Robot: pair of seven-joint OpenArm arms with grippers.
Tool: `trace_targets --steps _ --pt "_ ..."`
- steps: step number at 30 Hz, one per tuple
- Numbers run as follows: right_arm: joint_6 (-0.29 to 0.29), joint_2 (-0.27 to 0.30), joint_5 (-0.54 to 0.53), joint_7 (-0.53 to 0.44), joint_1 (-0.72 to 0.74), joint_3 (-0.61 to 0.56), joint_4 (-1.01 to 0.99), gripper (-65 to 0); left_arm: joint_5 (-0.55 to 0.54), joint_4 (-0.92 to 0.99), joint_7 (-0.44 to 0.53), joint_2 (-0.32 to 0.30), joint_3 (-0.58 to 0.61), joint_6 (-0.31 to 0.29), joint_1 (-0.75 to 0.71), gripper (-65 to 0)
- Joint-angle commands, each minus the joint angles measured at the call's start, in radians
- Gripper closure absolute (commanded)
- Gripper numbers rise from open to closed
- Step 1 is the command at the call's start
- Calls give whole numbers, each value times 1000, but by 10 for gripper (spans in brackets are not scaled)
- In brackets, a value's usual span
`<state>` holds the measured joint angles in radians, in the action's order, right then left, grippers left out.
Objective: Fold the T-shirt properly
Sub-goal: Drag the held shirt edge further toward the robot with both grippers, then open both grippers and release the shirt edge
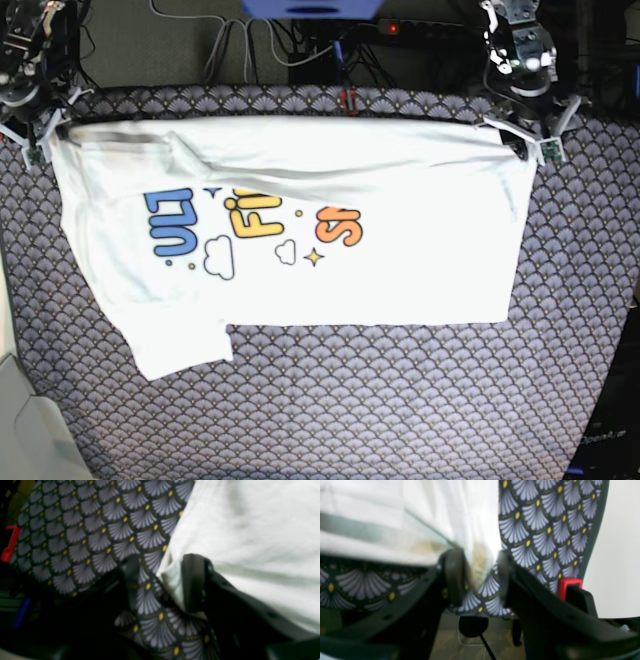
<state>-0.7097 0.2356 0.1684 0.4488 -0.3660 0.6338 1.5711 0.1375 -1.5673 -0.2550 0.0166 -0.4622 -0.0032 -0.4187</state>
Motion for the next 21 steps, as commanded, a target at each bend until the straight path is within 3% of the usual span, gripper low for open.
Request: trace_targets --steps 1,7,15,21 --pt "12 18 -5 -12 0 8 18 -255 4 -26 -7 -2 1 -4 -6 -310" --pt "12 14 -3 -12 9 42 36 -261 4 -83 -10 -2 1 -4 -12 -326" --pt "12 11 -3 -12 11 65 90 -363 4 -92 -10 -4 -2 -4 -13 -327" --pt "12 15 -2 -12 -6 65 91 -367 4 -92 -10 -19 1 -4 -6 -327"
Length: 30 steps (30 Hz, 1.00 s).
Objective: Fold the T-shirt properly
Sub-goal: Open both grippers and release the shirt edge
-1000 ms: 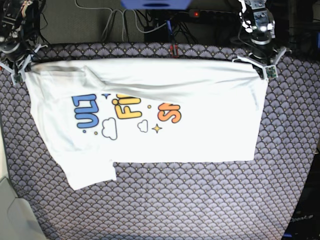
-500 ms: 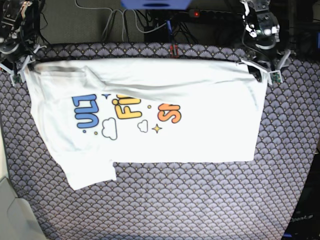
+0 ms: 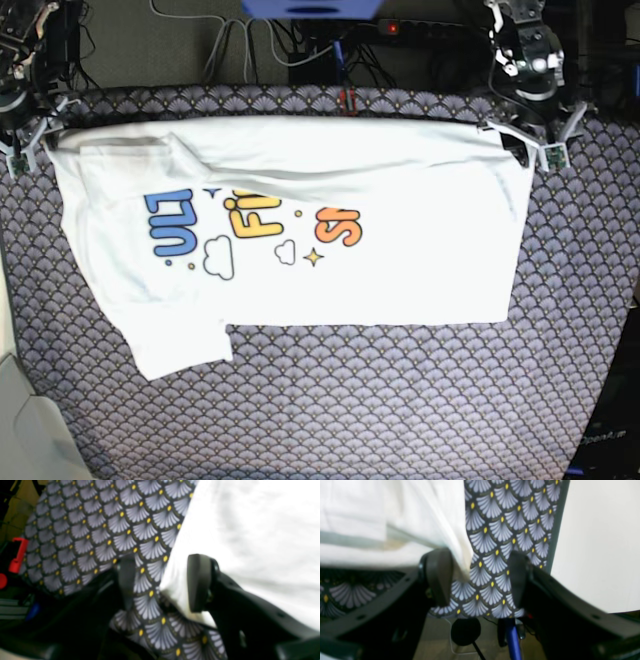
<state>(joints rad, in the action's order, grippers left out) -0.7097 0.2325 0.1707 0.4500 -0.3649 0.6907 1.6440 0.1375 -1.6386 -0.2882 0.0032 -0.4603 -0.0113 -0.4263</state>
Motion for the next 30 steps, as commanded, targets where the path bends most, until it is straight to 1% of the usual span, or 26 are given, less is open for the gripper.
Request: trace_targets --steps 1,7,10,14,16,20,22,23,25,30 --pt "12 18 -4 -13 -19 7 22 -368 4 -21 24 -6 -1 4 2 -327" --pt "12 14 -4 -13 -75 5 83 -369 3 -51 24 -47 1 4 34 -327" --pt "12 -3 -4 -13 -75 10 94 -369 3 -70 24 -70 -1 4 76 -327" --pt "12 -9 -3 -13 -75 11 94 -369 3 -67 22 -79 1 3 132 -328" --pt "12 -28 -3 -13 -69 11 94 -369 3 -59 22 -102 2 3 159 -328" --pt "12 -34 -3 -13 -59 13 97 -369 3 -55 22 -151 64 3 191 -328" --pt "12 -40 -3 -13 -35 13 120 -369 3 -47 22 -161 88 3 209 -328" --pt "12 -54 -3 -13 -23 14 131 -369 3 -41 22 -162 96 3 221 -328" --pt "12 -64 -3 -13 10 27 161 -369 3 -27 22 -157 100 3 246 -328" --pt "12 -61 -3 -12 123 8 193 -369 3 28 22 -153 100 4 307 -328"
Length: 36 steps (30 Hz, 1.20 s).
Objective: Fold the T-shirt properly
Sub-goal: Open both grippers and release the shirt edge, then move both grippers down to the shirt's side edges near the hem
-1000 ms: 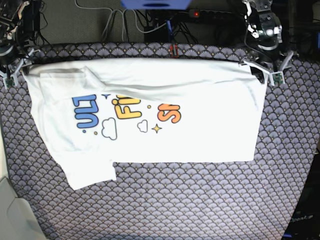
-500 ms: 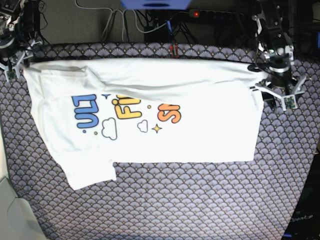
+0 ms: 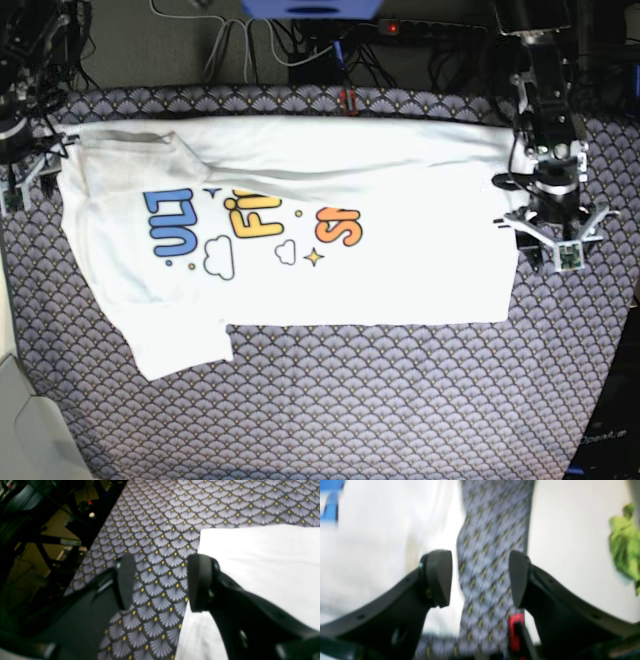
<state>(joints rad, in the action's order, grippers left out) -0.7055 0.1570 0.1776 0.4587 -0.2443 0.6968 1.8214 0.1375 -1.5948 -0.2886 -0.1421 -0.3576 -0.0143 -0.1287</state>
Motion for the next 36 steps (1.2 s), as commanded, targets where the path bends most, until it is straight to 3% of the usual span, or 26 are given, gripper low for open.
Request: trace_targets --steps 1,8,13,24,36 --pt "7 23 -10 -10 33 -6 15 -369 3 3 22 -6 -2 7 25 -328" --pt "7 100 -10 199 303 -164 -148 -369 11 173 22 9 -4 7 172 -328" --pt "7 117 -8 246 495 -240 -343 -369 12 288 22 11 -2 7 257 -328" --pt "7 118 -8 228 781 -288 -782 -369 12 512 22 2 -2 7 429 -328" --pt "7 197 -11 -15 894 -286 -1176 -392 12 606 27 0 -2 7 509 -328"
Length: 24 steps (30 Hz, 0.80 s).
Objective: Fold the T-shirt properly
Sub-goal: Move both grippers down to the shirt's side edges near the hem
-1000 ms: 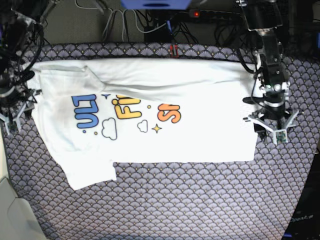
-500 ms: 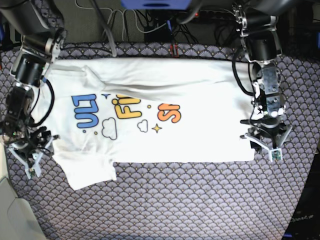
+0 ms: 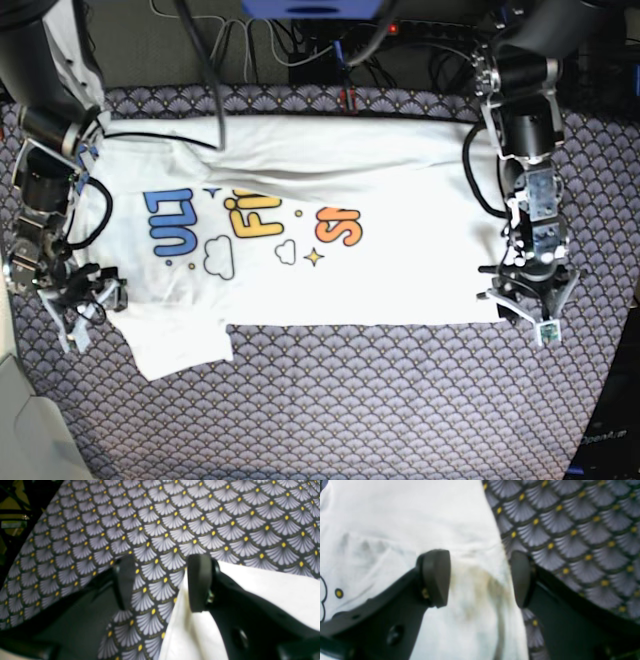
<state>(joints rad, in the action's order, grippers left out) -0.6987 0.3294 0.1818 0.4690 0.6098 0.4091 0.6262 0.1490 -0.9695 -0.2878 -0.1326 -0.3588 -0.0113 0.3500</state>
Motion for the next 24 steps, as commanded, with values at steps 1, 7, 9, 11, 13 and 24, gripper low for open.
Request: trace_targets --steps 1,7,9,11,13,24 --pt "1 27 -15 -40 40 1 4 -393 1 -21 26 -9 -1 4 30 -328" --pt "1 30 -15 -115 32 0 -33 -394 1 -21 28 -9 -1 4 30 -328" --pt "1 37 -15 -131 31 -2 -36 -394 1 -21 28 -9 -1 6 28 -328" --pt "1 40 -15 -134 31 -2 -36 -394 1 -21 28 -9 -1 6 27 -328" --pt "1 41 -15 -135 31 -2 -36 -394 1 -21 28 -9 -1 6 27 -328" --pt "1 43 -15 -137 11 0 -36 -394 1 -21 28 -8 -1 6 28 -328"
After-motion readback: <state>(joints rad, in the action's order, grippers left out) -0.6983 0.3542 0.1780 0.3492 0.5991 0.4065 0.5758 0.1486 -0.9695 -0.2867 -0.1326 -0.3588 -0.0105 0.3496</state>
